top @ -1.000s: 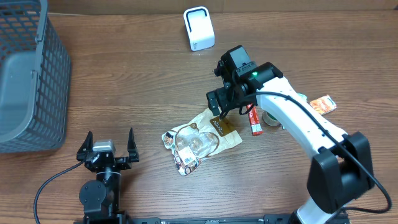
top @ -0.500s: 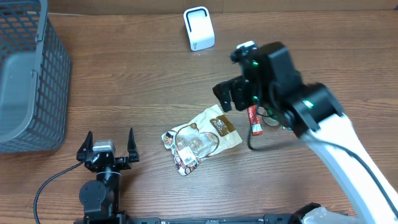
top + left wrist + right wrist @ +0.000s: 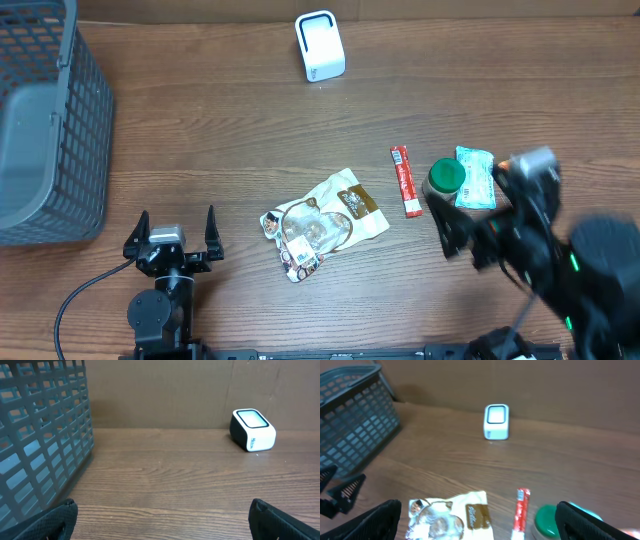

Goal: Scan the item barcode

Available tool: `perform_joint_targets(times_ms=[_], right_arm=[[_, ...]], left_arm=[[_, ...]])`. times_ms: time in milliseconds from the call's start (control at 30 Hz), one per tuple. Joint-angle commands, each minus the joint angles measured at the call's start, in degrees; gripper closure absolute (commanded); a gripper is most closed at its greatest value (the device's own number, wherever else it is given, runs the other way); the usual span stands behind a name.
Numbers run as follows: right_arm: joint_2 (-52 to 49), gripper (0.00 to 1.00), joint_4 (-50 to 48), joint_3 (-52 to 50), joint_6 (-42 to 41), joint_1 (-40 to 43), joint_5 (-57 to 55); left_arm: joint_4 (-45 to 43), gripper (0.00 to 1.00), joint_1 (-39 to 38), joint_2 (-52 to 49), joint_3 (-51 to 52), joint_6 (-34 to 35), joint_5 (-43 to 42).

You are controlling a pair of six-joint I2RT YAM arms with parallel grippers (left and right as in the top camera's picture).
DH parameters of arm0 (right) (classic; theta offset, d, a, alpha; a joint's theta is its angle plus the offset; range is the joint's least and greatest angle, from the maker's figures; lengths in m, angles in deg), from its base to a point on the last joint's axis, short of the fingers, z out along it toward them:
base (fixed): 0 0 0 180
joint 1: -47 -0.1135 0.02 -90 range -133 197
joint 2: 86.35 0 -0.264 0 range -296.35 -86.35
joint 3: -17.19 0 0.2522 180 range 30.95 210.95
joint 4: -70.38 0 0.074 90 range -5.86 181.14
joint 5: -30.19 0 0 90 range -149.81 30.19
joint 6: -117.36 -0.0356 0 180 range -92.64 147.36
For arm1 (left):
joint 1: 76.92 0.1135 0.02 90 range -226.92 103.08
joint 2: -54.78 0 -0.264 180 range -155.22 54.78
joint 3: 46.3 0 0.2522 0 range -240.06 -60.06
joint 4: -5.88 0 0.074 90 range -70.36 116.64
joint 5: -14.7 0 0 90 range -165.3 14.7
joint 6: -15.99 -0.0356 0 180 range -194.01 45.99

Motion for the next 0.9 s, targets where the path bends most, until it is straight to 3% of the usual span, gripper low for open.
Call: perform_joint_targets(times_ms=[0, 200, 467, 867], right_arm=[[9.81, 0.00, -0.09, -7.76, 0.20, 2.54, -0.79], [20.92, 0.00, -4.66, -18.05, 0.17, 6.05, -0.28], [28.50, 0.00, -12.83, -25.99, 0.00, 7.61, 3.06], [37.57, 0.00, -44.76, -39.67, -0.04, 7.67, 3.34]], left_arm=[[0.11, 0.00, -0.33, 0.61, 0.17, -0.94, 0.57], [0.13, 0.00, -0.33, 0.61, 0.17, -0.94, 0.57], [0.13, 0.00, -0.33, 0.61, 0.17, -0.94, 0.57], [0.13, 0.00, -0.33, 0.61, 0.17, -0.94, 0.57]])
